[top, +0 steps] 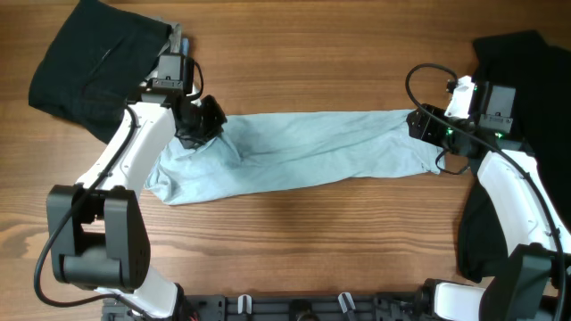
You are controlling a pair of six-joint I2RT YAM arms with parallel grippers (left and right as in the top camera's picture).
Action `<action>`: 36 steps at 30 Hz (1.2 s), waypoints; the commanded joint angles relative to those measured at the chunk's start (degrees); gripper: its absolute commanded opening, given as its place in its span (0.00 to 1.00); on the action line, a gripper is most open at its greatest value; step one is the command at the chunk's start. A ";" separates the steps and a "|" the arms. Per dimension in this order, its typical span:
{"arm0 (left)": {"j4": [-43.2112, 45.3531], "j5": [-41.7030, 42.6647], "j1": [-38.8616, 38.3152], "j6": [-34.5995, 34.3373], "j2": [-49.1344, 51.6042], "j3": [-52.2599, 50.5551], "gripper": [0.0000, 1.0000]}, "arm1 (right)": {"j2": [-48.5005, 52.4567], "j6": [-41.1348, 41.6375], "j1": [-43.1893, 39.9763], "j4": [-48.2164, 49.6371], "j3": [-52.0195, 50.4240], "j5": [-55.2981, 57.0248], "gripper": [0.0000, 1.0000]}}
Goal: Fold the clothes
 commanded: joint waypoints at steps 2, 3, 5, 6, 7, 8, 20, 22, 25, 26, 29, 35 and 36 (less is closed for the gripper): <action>0.66 -1.11 -1.33 2.84 -0.83 0.76 0.04 | -0.17 0.37 -0.13 0.15 -0.11 0.13 0.68; 0.61 -1.53 -1.81 3.04 -0.83 0.76 0.04 | -0.17 0.37 -0.13 0.17 -0.11 0.13 0.68; 0.63 -1.95 -2.91 5.16 -0.83 0.76 0.33 | -0.17 0.37 -0.13 0.13 -0.11 0.13 0.68; 0.57 -1.90 -3.06 6.67 -0.83 0.76 0.39 | -0.17 0.37 -0.13 0.13 -0.11 0.13 0.68; 0.37 -1.90 -3.04 8.00 -0.83 0.76 0.45 | -0.17 0.37 -0.13 0.11 -0.11 0.13 0.68; 0.13 -1.90 -2.80 9.60 -0.83 0.76 0.47 | -0.17 0.39 -0.13 0.11 -0.11 0.13 0.68; -16.52 -6.14 8.44 16.13 -1.90 -3.52 0.04 | 0.15 0.39 -0.13 0.35 -0.11 0.15 0.71; -12.85 -6.19 7.06 16.11 -1.90 -7.08 0.04 | 0.17 0.39 -0.13 0.35 -0.11 0.15 0.71; -6.21 -8.24 6.01 15.80 -1.90 -11.74 0.04 | 0.17 0.39 -0.13 0.33 -0.11 0.13 0.71; -3.74 -9.57 6.03 15.63 -1.84 -13.05 0.04 | 0.17 0.39 -0.13 0.31 -0.11 0.13 0.71; 4.09 -11.32 6.80 13.86 -1.79 -14.67 0.06 | 0.17 0.44 -0.13 0.39 -0.11 0.13 0.71; 22.93 -6.08 10.10 8.13 -1.81 -12.04 0.04 | 0.17 0.42 -0.13 0.59 -0.11 0.15 0.71; 23.85 -5.33 10.12 8.13 -1.81 -11.10 0.04 | 0.17 0.42 -0.13 0.61 -0.11 0.13 0.70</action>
